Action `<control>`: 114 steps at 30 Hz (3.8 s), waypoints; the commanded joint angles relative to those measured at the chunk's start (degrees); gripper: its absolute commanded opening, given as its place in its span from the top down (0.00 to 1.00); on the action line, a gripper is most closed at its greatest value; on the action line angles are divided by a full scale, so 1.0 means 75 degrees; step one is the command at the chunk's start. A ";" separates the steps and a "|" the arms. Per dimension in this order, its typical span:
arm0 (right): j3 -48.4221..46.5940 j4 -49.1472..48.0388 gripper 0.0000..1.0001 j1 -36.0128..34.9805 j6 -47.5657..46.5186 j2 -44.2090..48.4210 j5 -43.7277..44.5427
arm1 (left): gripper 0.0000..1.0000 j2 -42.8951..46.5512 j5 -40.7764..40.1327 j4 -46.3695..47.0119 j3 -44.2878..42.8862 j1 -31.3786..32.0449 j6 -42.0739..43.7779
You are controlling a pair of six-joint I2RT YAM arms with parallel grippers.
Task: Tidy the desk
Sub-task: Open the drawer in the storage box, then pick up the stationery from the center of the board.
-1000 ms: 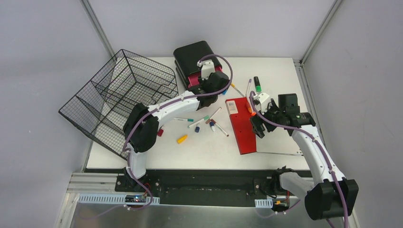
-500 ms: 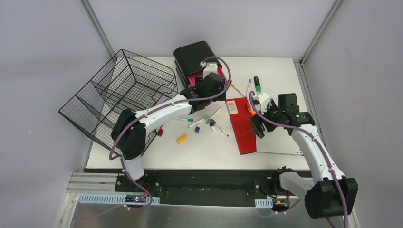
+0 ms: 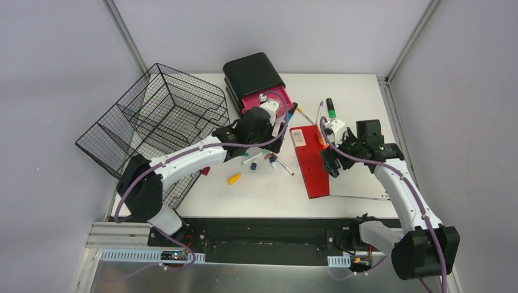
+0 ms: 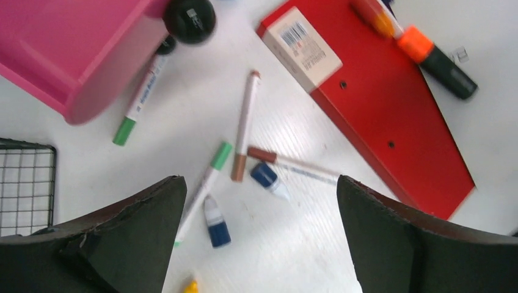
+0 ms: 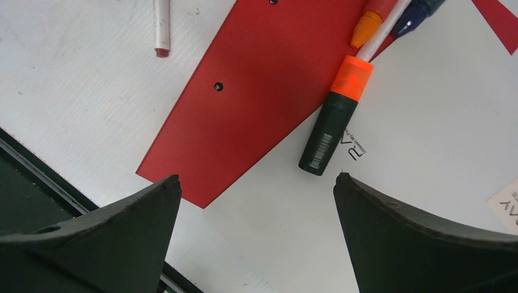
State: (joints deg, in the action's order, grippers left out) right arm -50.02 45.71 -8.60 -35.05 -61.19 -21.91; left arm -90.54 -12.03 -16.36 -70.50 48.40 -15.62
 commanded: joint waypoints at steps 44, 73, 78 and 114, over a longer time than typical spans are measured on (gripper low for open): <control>-0.0327 -0.0494 0.00 0.0164 0.1193 -0.0434 0.0115 | 0.57 -0.0968 -0.1863 -0.2189 0.0607 0.0225 -0.4348; -0.0327 -0.0399 0.00 0.0151 0.1113 -0.0455 -0.0182 | 0.47 -0.1210 -0.1077 -0.1639 0.0727 0.0238 -0.2128; -0.0327 -0.0379 0.00 0.0151 0.1099 -0.0466 -0.0204 | 0.40 -0.0866 -0.0675 -0.1629 0.0802 0.0237 -0.0884; -0.0321 -0.0323 0.00 0.0034 0.1028 -0.0534 -0.0269 | 0.56 -0.1374 0.0096 -0.0676 0.0951 -0.0253 0.2012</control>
State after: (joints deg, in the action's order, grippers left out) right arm -50.83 43.62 -7.88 -26.50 -66.26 -23.00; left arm -100.60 -10.52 -22.92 -63.11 47.48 -1.80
